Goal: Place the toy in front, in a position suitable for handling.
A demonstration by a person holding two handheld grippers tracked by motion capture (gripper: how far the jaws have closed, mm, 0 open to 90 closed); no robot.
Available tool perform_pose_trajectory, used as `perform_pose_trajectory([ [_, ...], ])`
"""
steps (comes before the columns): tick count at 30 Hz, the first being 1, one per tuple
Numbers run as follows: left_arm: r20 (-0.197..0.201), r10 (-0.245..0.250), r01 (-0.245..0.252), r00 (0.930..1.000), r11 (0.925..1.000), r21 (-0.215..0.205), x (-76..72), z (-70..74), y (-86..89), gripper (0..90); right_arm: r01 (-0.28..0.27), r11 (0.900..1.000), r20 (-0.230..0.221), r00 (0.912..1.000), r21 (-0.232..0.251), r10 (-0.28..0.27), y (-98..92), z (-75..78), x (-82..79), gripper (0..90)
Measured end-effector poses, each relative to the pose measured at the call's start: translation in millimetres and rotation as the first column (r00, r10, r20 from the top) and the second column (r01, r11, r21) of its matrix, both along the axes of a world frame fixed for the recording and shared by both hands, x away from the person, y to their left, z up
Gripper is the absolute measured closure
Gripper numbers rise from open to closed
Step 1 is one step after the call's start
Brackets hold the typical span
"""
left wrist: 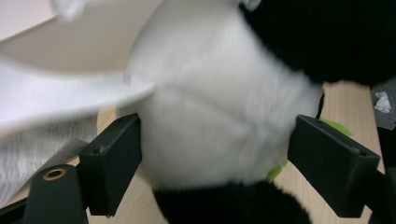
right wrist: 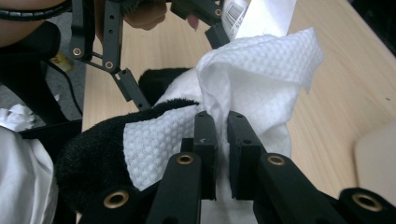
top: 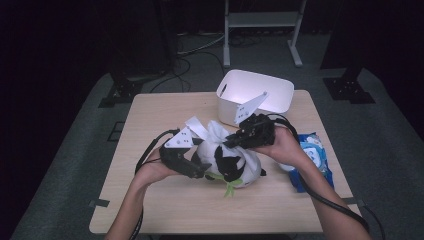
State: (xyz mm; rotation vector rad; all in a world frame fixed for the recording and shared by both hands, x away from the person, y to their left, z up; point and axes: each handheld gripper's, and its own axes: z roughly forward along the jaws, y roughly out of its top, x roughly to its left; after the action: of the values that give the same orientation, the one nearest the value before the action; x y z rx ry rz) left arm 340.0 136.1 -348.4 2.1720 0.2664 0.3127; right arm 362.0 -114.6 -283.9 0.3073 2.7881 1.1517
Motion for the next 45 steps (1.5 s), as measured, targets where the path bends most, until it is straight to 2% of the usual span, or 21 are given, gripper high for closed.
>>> perform_pose_trajectory([
  [4, 0.006, -0.007, 0.007, 1.0000, 0.9997, 0.024, -0.8, 0.9, 2.3, 14.2, -0.023, 1.000, 0.000, 0.9997, -0.012, 0.023, 14.5, -3.1, 0.3, 82.7],
  [13, -0.042, -0.016, 0.017, 0.9990, 0.9998, 0.005, 6.0, -14.3, 13.8, 15.6, -0.043, 0.999, -0.018, 0.9989, -0.007, 0.043, 30.5, -8.1, 1.5, 82.3],
  [16, -0.057, -0.015, 0.015, 0.9983, 0.9999, 0.001, 9.6, -21.3, 15.2, 15.6, -0.031, 0.999, -0.011, 0.9994, -0.008, 0.031, 26.3, -8.3, 0.9, 82.3],
  [21, -0.076, -0.006, 0.007, 0.9971, 0.9998, 0.018, 16.3, -35.9, 16.4, 15.6, 0.024, 1.000, -0.035, 0.9991, -0.015, -0.025, 6.6, -16.2, 6.8, 82.3],
  [23, -0.082, -0.007, 0.009, 0.9966, 0.9997, 0.022, 18.9, -40.1, 16.1, 15.5, 0.047, 0.998, -0.040, 0.9981, -0.033, -0.048, -1.4, -22.3, 11.6, 82.3],
  [27, -0.104, 0.015, -0.012, 0.9945, 0.9996, 0.025, 23.8, -44.4, 16.1, 15.5, 0.073, 0.995, -0.078, 0.9938, -0.075, -0.079, -9.7, -38.4, 18.2, 82.3],
  [31, -0.122, 0.030, -0.022, 0.9921, 0.9976, 0.066, 24.8, -47.3, 18.9, 15.5, 0.070, 0.993, -0.118, 0.9897, -0.097, -0.081, -8.7, -51.5, 19.9, 82.2],
  [35, -0.140, 0.041, -0.022, 0.9894, 0.9911, 0.131, 23.1, -51.2, 24.9, 15.5, 0.052, 0.992, -0.146, 0.9869, -0.114, -0.069, -2.8, -61.2, 20.3, 82.2],
  [40, -0.164, 0.045, -0.026, 0.9854, 0.9933, 0.112, 21.4, -52.9, 35.3, 15.5, 0.038, 0.994, -0.157, 0.9862, -0.104, -0.054, 3.0, -68.1, 18.9, 82.3],
  [45, -0.172, 0.044, -0.031, 0.9842, 0.9967, 0.075, 20.1, -44.2, 44.6, 15.5, 0.031, 0.995, -0.170, 0.9844, -0.100, -0.048, 2.4, -70.0, 16.8, 82.3],
])
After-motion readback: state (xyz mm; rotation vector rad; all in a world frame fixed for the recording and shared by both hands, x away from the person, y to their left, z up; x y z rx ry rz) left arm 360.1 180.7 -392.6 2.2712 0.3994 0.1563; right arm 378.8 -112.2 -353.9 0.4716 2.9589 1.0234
